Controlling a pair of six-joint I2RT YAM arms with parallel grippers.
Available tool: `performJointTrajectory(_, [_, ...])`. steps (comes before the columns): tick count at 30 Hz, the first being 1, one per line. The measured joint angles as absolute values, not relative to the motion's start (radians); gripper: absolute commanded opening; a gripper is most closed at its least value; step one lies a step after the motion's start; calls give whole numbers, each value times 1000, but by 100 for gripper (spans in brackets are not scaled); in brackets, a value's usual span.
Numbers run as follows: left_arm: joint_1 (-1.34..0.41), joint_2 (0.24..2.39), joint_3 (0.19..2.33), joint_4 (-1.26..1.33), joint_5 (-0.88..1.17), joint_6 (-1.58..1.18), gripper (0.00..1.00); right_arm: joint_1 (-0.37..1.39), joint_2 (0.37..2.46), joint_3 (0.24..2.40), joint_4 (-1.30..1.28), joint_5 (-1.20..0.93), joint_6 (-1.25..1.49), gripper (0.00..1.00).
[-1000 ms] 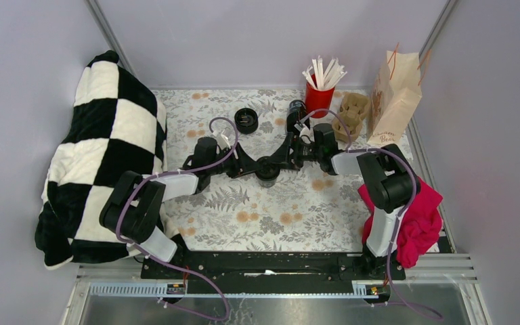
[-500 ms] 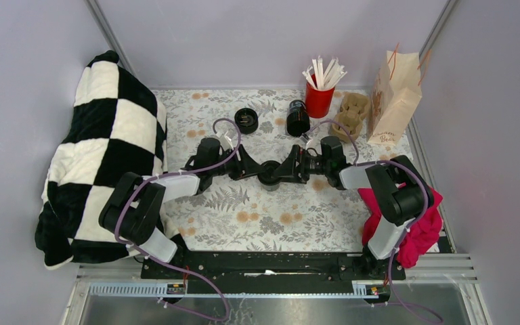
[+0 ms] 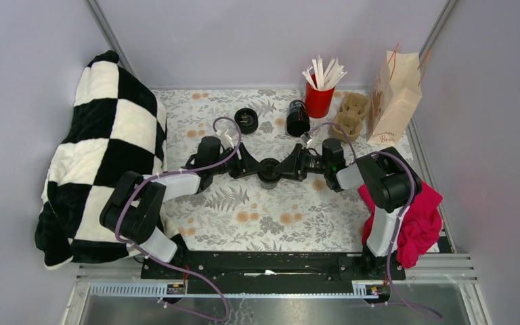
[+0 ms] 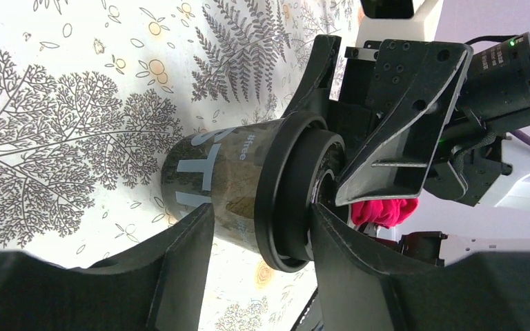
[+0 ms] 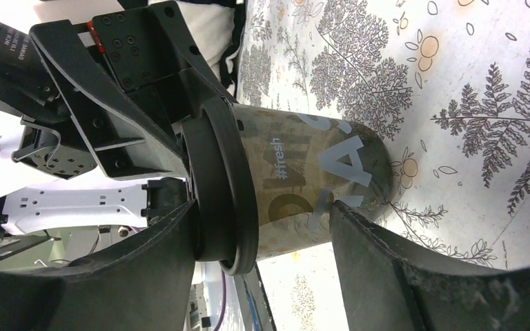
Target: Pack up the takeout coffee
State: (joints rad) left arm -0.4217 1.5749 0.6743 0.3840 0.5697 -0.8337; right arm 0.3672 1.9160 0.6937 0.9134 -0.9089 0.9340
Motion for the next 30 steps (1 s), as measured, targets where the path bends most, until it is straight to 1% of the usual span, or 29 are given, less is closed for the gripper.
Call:
performJointTrajectory(2, [-426, 1575, 672, 390, 572, -831, 66, 365, 1916, 675, 957, -906, 949, 66])
performJointTrajectory(5, [-423, 1575, 665, 392, 576, -831, 77, 365, 1906, 684, 942, -907, 946, 66])
performJointTrajectory(7, [-419, 1581, 662, 393, 581, -835, 82, 365, 1890, 700, 886, -903, 928, 66])
performJointTrajectory(10, [-415, 1600, 661, 410, 596, -847, 84, 365, 1866, 722, 804, -895, 896, 66])
performJointTrajectory(12, [-414, 1612, 661, 425, 604, -858, 84, 365, 1857, 733, 768, -891, 887, 67])
performJointTrajectory(14, [-411, 1625, 660, 444, 611, -870, 81, 366, 1854, 747, 741, -888, 883, 70])
performJointTrajectory(16, [-408, 1637, 658, 469, 619, -884, 77, 366, 1854, 760, 718, -882, 878, 78])
performJointTrajectory(18, [-406, 1642, 647, 498, 625, -896, 74, 366, 1856, 764, 716, -876, 886, 88])
performJointTrajectory(19, [-407, 1642, 637, 510, 630, -899, 73, 367, 1860, 764, 720, -879, 897, 91])
performJointTrajectory(20, [-406, 1642, 627, 522, 633, -901, 72, 367, 1868, 764, 729, -881, 909, 93])
performJointTrajectory(24, [-398, 1637, 603, 556, 636, -909, 69, 366, 1902, 804, 710, -892, 923, 92])
performJointTrajectory(30, [-395, 1629, 596, 561, 635, -906, 68, 368, 1955, 937, 671, -918, 913, 87])
